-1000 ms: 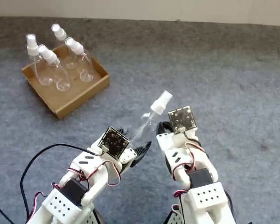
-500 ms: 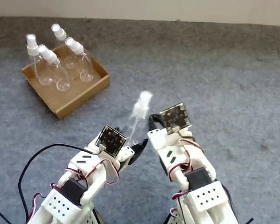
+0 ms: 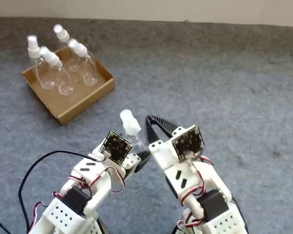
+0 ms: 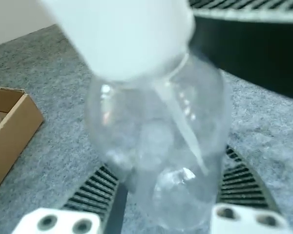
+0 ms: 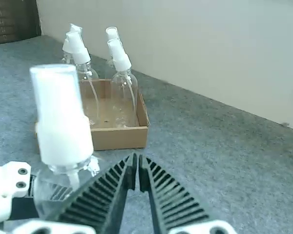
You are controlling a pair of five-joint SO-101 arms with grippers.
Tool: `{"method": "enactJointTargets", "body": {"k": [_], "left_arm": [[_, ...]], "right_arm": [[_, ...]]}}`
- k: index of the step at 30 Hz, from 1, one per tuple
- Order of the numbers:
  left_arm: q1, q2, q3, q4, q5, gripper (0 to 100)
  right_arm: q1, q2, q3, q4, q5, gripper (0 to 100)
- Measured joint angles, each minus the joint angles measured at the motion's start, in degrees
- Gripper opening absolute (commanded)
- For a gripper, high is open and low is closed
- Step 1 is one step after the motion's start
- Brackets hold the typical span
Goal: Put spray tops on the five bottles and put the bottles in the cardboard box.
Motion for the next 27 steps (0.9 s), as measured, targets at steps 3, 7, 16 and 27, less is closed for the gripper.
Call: {"method": "enactJointTargets", "body": {"k": [3, 7, 16, 27], "left_arm": [[0.00, 0.09, 0.00, 0.00, -0.18, 12], [-0.62, 0.09, 0.00, 0.00, -0.35, 12], [-7.30, 0.09, 0.00, 0.00, -0.35, 12], [-21.19, 0.09, -1.85, 0.00, -0.35, 12]], "right_arm": [[-0.26, -3.34, 0.26, 1.49, 0.00, 1.1], [2.73, -7.38, 2.11, 2.55, 0.09, 1.1], [13.89, -9.58, 7.82, 2.73, 0.09, 1.1], [14.24, -9.58, 12.92, 2.73, 0.09, 1.1]]}}
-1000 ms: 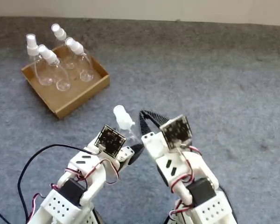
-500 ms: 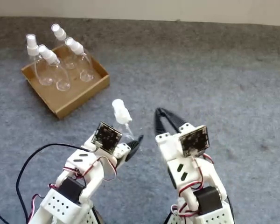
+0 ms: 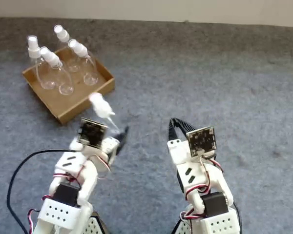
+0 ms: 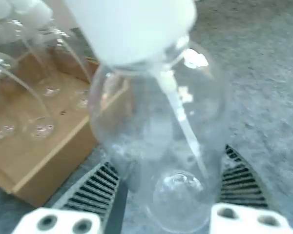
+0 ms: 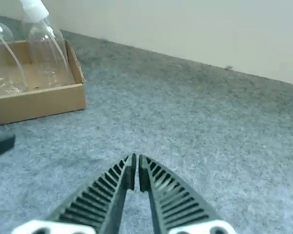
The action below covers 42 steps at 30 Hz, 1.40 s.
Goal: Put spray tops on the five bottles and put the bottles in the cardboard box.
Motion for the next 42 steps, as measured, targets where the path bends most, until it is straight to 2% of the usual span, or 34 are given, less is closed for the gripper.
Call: {"method": "enactJointTargets", "body": {"k": [5, 9, 14, 18, 21, 27, 36, 42], "left_arm": [[-7.91, 0.00, -3.52, 0.00, -0.35, 12], [-12.84, 0.00, -6.68, 0.00, -6.68, 12], [-17.41, 0.00, -10.55, 0.09, -10.81, 12], [-19.25, 1.49, -15.38, 1.32, -11.69, 12], [-19.69, 7.82, -20.92, 4.31, -11.78, 12], [-19.78, 22.59, -27.60, 4.75, -11.78, 12], [-24.18, 43.69, -27.96, -8.88, -11.78, 12], [-25.85, 57.14, -27.96, -22.15, -11.78, 12]], "right_arm": [[0.09, 0.00, 1.85, 0.00, 0.00, 1.1], [0.00, 0.09, 1.85, 0.00, 0.00, 1.1], [0.00, 0.09, 1.85, 0.00, 0.00, 1.1], [0.00, 0.09, 2.29, 0.00, 0.00, 1.1], [0.00, 0.09, 2.29, -2.73, 0.00, 1.1], [0.00, 0.09, 2.29, -7.03, 0.00, 1.1], [0.00, 0.09, 2.29, -7.12, 0.00, 1.1], [0.00, 0.09, 2.29, -7.12, 0.00, 1.1]]}}
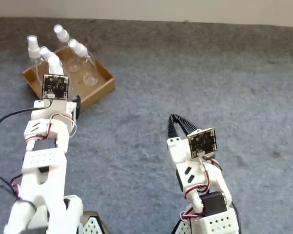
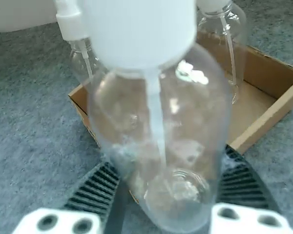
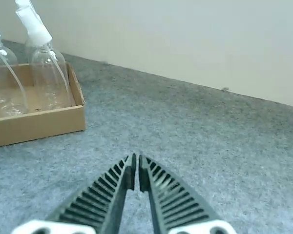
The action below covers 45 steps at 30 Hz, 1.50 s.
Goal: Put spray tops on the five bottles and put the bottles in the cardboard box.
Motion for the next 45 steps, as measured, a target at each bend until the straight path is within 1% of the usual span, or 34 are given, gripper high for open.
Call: {"method": "enactJointTargets", "body": {"k": [6, 12, 16, 21, 25, 30, 38, 41, 45], "left_arm": [[-0.18, 9.85, 0.00, -11.96, 0.00, 12], [-0.18, 17.58, -0.44, -20.92, 0.00, 12], [-0.70, 22.86, -3.96, -23.65, 0.00, 12], [-2.90, 29.45, -8.09, -24.18, 4.40, 12], [-3.43, 32.35, -9.49, -24.70, 5.45, 12], [-3.34, 36.40, -9.67, -32.79, 5.54, 12], [-3.34, 45.63, -9.67, -43.25, 5.54, 12], [-3.34, 47.74, -9.76, -46.07, 5.89, 12], [-3.34, 49.85, -12.31, -46.86, 5.89, 12]], "right_arm": [[0.00, 0.00, 0.00, 0.00, 0.00, 1.1], [0.00, 0.00, 0.00, 0.00, 0.00, 1.1], [0.00, 0.00, 0.00, 0.00, 0.00, 1.1], [0.00, 0.00, 0.00, 0.00, 0.00, 1.1], [0.00, 0.00, 0.00, 0.00, 0.00, 1.1], [0.00, 0.00, 0.00, 0.00, 0.00, 1.1], [0.00, 0.00, 0.00, 0.00, 0.00, 1.1], [0.00, 0.00, 0.00, 0.00, 0.00, 1.1], [0.00, 0.00, 0.00, 0.00, 0.00, 1.1]]}}
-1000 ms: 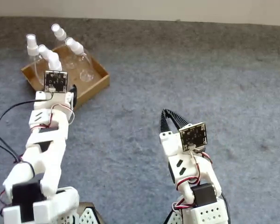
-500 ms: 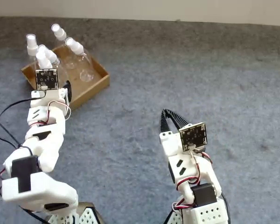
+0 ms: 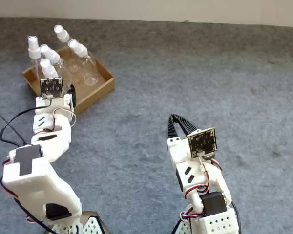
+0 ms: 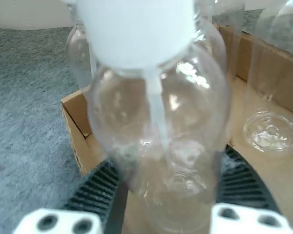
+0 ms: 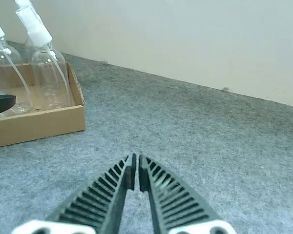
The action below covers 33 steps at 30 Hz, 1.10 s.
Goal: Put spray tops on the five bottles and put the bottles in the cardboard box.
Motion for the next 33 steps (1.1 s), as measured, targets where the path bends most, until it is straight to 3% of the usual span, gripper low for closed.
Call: {"method": "enactJointTargets", "body": {"k": [11, 19, 33], "left_arm": [[-0.09, 3.78, -2.99, -0.35, 0.18, 12], [-0.09, 3.78, -3.08, -0.35, 0.18, 24], [-0.09, 3.69, -2.02, -0.35, 0.18, 25]], "right_arm": [[0.00, 0.00, 0.00, 0.00, 0.00, 1.1], [0.00, 0.00, 0.00, 0.00, 0.00, 1.1], [0.00, 0.00, 0.00, 0.00, 0.00, 1.1]]}}
